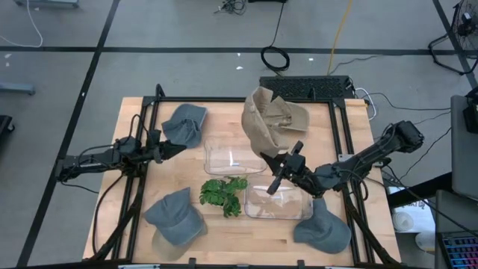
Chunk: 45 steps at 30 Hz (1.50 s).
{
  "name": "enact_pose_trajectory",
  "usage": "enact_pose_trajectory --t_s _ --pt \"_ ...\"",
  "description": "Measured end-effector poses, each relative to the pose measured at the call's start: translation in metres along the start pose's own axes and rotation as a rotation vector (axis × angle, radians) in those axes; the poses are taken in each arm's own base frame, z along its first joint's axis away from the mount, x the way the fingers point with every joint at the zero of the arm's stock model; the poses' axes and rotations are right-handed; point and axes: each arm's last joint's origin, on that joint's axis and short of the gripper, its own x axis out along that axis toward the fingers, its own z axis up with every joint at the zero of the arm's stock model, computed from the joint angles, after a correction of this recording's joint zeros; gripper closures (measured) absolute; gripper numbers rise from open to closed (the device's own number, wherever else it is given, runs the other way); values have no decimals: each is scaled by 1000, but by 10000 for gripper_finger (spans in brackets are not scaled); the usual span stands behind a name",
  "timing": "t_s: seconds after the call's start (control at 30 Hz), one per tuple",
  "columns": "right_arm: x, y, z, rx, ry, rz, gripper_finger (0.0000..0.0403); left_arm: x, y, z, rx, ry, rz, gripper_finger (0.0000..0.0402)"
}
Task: Pick & Place hat
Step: Put the top left brown cap into the bottom transparent bin
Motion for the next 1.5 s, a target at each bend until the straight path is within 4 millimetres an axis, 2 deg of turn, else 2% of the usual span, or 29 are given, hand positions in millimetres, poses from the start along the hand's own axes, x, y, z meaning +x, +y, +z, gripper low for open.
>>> enact_pose_trajectory --t_s 0.37,0.53,0.7,0.93,1.07,1.2,1.37,1.5 --pt "0 0 0 -2 -1 4 403 0 -4 1 -96 20 -60 325" --pt "0 1 0 0 -3 31 403 -1 -14 7 -99 -14 -175 319" --pt "-1 4 8 50 -55 156 403 -4 -23 13 -116 -72 -274 264" --pt "0 7 24 57 -131 221 403 -7 -34 22 -204 -133 -343 172" --pt "2 12 43 10 -183 273 403 -8 -49 33 -207 -155 -355 153" --pt "3 14 60 -23 -224 264 403 -3 -72 49 -151 -180 -344 157" --pt "4 15 81 -45 -274 252 403 15 -104 70 -85 -172 -321 172" --pt "4 17 93 -71 -323 308 403 34 -132 87 -30 -142 -339 181"
